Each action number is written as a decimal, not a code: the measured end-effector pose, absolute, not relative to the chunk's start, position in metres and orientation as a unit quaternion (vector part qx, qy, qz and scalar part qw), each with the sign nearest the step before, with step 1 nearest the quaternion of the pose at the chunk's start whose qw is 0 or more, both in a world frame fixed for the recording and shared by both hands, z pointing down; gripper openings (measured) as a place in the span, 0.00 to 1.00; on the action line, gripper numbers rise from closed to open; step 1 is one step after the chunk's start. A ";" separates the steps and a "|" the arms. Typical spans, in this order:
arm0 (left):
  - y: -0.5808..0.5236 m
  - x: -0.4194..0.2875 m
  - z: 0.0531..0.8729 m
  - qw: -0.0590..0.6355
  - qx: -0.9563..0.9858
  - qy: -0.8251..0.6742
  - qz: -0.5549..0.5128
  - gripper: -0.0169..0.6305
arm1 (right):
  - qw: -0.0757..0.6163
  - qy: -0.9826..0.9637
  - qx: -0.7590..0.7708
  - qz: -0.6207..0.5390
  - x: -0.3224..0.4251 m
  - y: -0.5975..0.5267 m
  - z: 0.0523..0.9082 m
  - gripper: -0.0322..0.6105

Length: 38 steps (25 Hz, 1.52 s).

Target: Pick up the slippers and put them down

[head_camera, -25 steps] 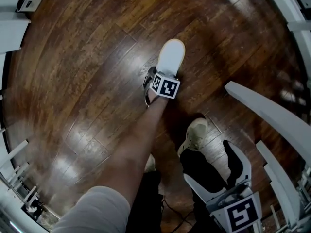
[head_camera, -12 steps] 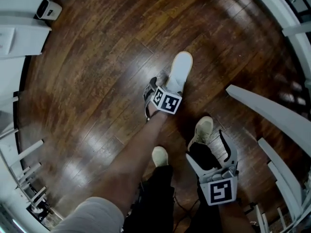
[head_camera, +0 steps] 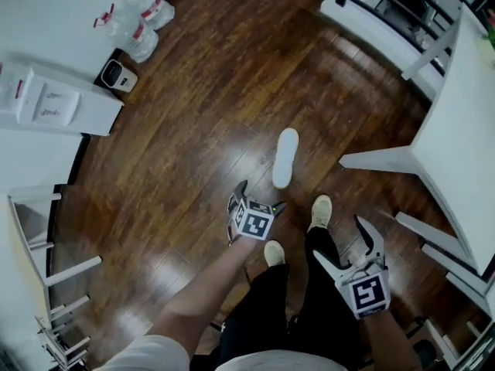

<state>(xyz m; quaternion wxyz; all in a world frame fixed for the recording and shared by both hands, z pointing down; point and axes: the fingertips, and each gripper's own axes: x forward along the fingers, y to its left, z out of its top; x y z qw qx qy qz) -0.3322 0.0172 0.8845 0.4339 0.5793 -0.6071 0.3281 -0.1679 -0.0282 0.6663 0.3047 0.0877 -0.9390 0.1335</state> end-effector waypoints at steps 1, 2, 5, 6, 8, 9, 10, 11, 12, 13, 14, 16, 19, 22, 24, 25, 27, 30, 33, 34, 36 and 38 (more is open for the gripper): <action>0.021 -0.323 0.845 0.425 0.592 -0.606 0.319 0.91 | 0.294 -0.940 0.101 0.137 -0.159 -0.027 0.632 0.74; 0.020 -0.315 0.806 0.412 0.608 -0.604 0.310 0.91 | 0.277 -0.943 0.119 0.141 -0.151 -0.027 0.598 0.74; 0.033 -0.289 0.698 0.376 0.653 -0.590 0.289 0.91 | 0.212 -0.943 0.184 0.177 -0.114 -0.014 0.493 0.74; 0.050 -0.276 0.664 0.373 0.663 -0.583 0.285 0.91 | 0.197 -0.940 0.202 0.192 -0.096 0.000 0.461 0.74; 0.079 -0.252 0.596 0.364 0.680 -0.576 0.270 0.91 | 0.178 -0.937 0.229 0.195 -0.059 0.024 0.403 0.74; 0.084 -0.241 0.566 0.353 0.690 -0.574 0.263 0.91 | 0.173 -0.938 0.239 0.182 -0.042 0.030 0.379 0.74; 0.086 -0.230 0.540 0.339 0.701 -0.571 0.259 0.91 | 0.172 -0.938 0.250 0.169 -0.025 0.034 0.359 0.74; 0.086 -0.219 0.517 0.326 0.711 -0.569 0.255 0.91 | 0.172 -0.936 0.262 0.161 -0.009 0.037 0.344 0.81; 0.085 -0.207 0.497 0.317 0.719 -0.565 0.251 0.91 | 0.174 -0.932 0.274 0.161 0.007 0.039 0.332 0.82; 0.083 -0.195 0.481 0.310 0.727 -0.561 0.246 0.91 | 0.176 -0.927 0.285 0.168 0.023 0.042 0.324 0.82; 0.083 -0.182 0.466 0.305 0.733 -0.558 0.241 0.91 | 0.177 -0.922 0.296 0.175 0.040 0.045 0.318 0.82; 0.084 -0.154 0.440 0.292 0.743 -0.554 0.234 0.91 | 0.176 -0.915 0.316 0.179 0.073 0.051 0.311 0.82; 0.083 -0.109 0.407 0.270 0.756 -0.553 0.222 0.91 | 0.171 -0.913 0.328 0.174 0.120 0.058 0.304 0.82; 0.079 -0.058 0.380 0.246 0.764 -0.554 0.222 0.91 | 0.169 -0.909 0.338 0.178 0.173 0.064 0.297 0.82; 0.079 -0.018 0.367 0.233 0.773 -0.545 0.225 0.91 | 0.165 -0.901 0.357 0.183 0.215 0.068 0.296 0.82; 0.077 0.003 0.361 0.226 0.779 -0.539 0.225 0.91 | 0.162 -0.897 0.369 0.185 0.236 0.069 0.295 0.82; 0.074 0.044 0.346 0.207 0.794 -0.526 0.226 0.91 | 0.155 -0.889 0.391 0.182 0.278 0.071 0.292 0.82; 0.070 0.096 0.330 0.169 0.811 -0.506 0.238 0.91 | 0.146 -0.883 0.407 0.182 0.325 0.080 0.295 0.82; 0.071 0.134 0.324 0.158 0.820 -0.495 0.241 0.91 | 0.139 -0.881 0.412 0.187 0.358 0.092 0.296 0.82; 0.072 0.144 0.323 0.158 0.821 -0.492 0.242 0.90 | 0.136 -0.880 0.415 0.188 0.367 0.096 0.296 0.82; 0.073 0.160 0.322 0.153 0.824 -0.487 0.247 0.90 | 0.129 -0.877 0.421 0.191 0.381 0.100 0.296 0.82; 0.071 0.172 0.323 0.144 0.826 -0.482 0.256 0.90 | 0.125 -0.876 0.427 0.189 0.393 0.101 0.298 0.82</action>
